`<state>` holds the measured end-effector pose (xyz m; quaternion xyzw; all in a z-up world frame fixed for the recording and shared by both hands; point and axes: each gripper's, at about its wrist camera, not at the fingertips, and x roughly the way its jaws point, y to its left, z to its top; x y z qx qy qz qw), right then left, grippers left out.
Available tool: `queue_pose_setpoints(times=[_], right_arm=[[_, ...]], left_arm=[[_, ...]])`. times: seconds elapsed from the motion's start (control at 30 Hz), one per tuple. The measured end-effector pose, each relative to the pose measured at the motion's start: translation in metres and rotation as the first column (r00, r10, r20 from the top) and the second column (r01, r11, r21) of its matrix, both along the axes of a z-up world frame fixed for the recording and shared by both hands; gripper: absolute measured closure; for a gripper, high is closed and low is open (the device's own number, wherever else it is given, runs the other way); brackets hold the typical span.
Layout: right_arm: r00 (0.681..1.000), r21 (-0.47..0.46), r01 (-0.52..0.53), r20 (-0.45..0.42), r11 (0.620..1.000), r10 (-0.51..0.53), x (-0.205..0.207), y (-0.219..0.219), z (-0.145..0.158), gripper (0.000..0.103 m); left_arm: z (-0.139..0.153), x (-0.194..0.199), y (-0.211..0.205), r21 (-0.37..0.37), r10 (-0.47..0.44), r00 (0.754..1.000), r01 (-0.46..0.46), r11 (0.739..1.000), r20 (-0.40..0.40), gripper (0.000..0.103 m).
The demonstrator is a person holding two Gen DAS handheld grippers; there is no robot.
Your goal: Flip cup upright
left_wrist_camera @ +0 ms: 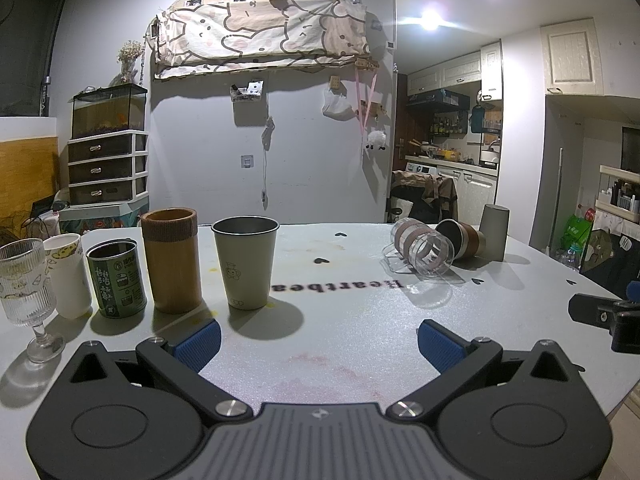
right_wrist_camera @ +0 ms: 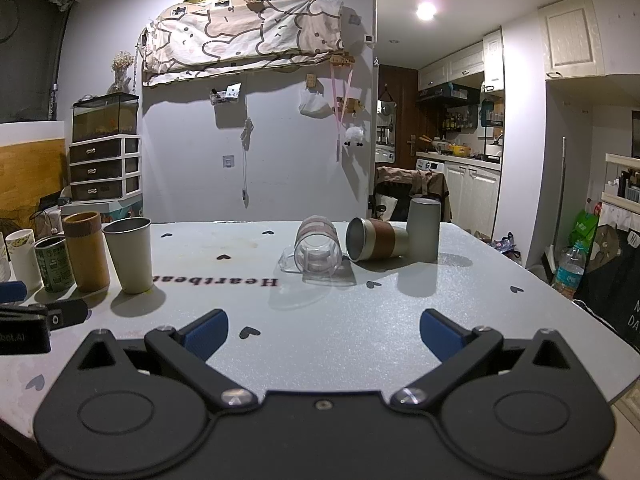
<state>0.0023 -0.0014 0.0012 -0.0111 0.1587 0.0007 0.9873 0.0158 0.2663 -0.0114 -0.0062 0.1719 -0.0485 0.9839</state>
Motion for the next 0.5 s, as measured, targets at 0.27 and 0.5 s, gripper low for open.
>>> queue_pose_setpoints(times=[0.27,0.5], right_arm=[[0.999,0.016,-0.022,0.029,1.000,0.021,0.020,-0.003,0.001,0.000],[0.999,0.048,-0.026,0.044,0.999,0.023,0.091,-0.012,0.020,0.000]], left_arm=[[-0.002,-0.002,-0.002,-0.008,-0.003,1.000,0.003,1.000,0.005,0.000],[-0.008,-0.004,0.004,-0.004,0.010,1.000,-0.010,1.000,0.006,0.000]])
